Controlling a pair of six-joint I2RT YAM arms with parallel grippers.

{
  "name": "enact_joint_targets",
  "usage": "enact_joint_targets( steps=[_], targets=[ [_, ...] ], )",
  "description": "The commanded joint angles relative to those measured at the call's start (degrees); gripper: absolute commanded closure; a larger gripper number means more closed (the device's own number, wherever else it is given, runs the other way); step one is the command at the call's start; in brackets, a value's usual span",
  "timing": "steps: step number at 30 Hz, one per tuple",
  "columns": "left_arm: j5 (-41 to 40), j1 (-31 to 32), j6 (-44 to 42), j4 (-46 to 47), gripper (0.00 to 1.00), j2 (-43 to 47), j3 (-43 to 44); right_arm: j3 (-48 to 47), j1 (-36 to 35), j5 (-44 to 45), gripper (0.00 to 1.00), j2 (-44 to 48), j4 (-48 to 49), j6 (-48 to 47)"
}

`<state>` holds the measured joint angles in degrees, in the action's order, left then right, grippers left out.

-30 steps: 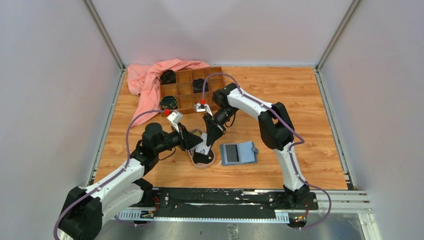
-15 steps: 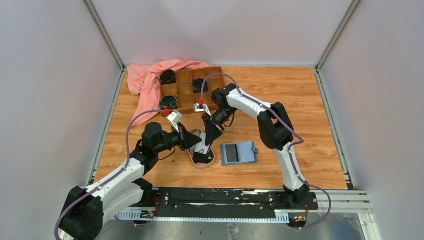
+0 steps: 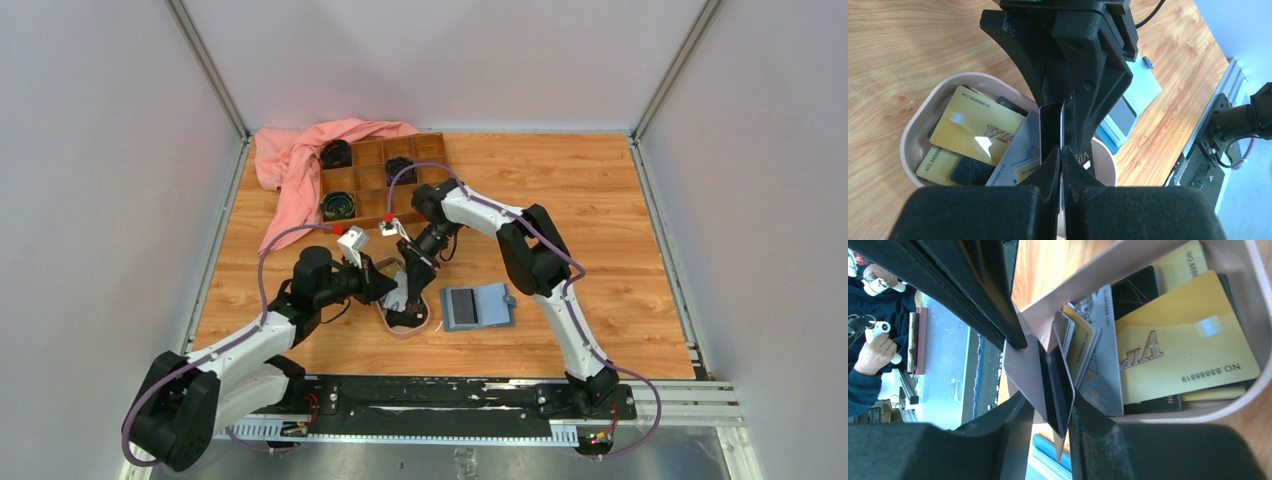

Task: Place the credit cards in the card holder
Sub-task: Pick up the credit card from the storage box.

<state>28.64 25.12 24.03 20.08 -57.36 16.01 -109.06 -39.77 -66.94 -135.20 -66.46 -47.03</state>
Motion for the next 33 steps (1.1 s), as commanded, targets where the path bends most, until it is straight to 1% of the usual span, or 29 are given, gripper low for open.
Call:
enact_joint_targets(
  steps=[1,5,9,14,17,22,25,28,30,33],
  targets=[
    [-2.2,-1.0,-2.2,0.5,1.00,0.0,-1.2,-2.5,-0.5,2.9,0.65,-1.3,1.4,3.8],
    [-2.8,-1.4,-1.1,0.5,1.00,2.5,-2.1,-2.9,-0.5,3.6,0.59,-1.1,1.8,4.5],
    [-3.5,-1.5,1.8,0.5,1.00,8.3,-3.3,-3.6,-0.5,5.1,0.48,0.8,2.3,4.9],
    [-3.9,-1.5,3.9,-2.7,1.00,16.0,-3.7,-4.6,-0.6,7.1,0.40,3.5,3.4,5.3],
    [-3.7,-1.5,4.9,-4.1,1.00,18.1,-4.0,-5.2,-0.5,7.4,0.34,4.6,3.5,5.1],
    [-2.0,-1.5,8.3,-4.2,1.00,21.1,-4.2,-4.2,-0.1,10.6,0.32,9.8,3.4,2.9],
    [0.2,-1.5,11.0,-4.2,1.00,22.8,-3.4,-0.2,0.3,13.2,0.32,17.0,3.4,-0.4],
    [2.5,-1.4,13.4,-4.2,1.00,23.8,-2.6,6.0,1.6,13.7,0.33,24.8,3.5,-3.4],
    [3.4,-1.3,14.7,-4.2,1.00,24.8,-2.1,10.8,3.4,11.6,0.33,29.9,3.6,-4.5],
    [3.5,-0.2,16.8,-2.6,1.00,26.4,-1.8,18.8,7.6,5.1,0.33,37.1,4.1,-4.4]
  ],
)
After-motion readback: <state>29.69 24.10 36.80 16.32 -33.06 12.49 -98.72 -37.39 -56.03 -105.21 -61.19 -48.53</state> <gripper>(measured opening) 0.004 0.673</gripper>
